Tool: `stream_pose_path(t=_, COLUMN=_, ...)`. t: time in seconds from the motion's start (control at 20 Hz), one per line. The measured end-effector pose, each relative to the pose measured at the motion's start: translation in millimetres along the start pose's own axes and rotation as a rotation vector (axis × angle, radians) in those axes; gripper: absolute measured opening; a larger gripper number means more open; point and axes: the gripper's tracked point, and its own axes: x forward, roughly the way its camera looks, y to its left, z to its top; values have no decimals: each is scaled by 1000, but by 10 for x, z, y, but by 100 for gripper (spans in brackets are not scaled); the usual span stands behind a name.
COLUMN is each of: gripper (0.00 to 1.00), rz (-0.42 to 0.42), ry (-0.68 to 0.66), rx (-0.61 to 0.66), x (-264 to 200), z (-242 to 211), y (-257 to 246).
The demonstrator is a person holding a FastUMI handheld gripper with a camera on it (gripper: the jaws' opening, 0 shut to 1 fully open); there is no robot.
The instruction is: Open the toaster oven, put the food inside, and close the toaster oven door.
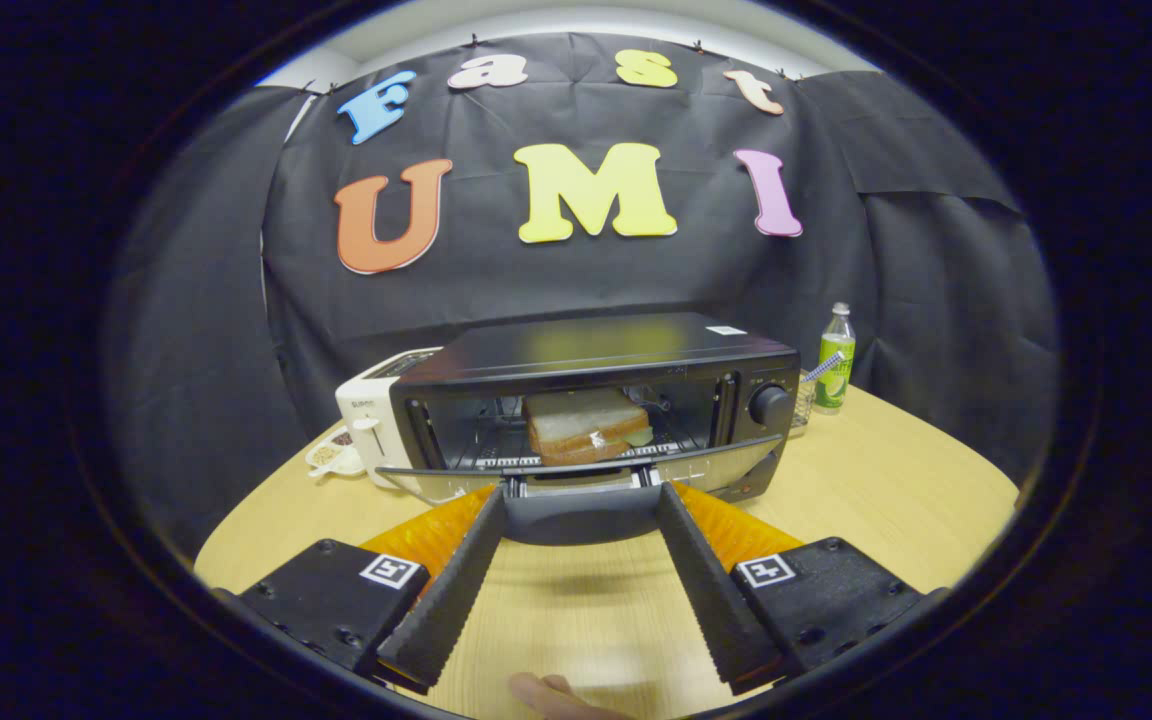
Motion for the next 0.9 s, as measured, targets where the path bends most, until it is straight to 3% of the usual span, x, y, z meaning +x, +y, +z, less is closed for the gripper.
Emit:
stream_pose_path(t=0.4, gripper=99, rz=69, ry=-61, rx=146, x=97, z=71, y=-75)
stream_pose_path(t=0.9, gripper=100, rz=35, ry=-65, rx=42, x=-457, z=412, y=-149)
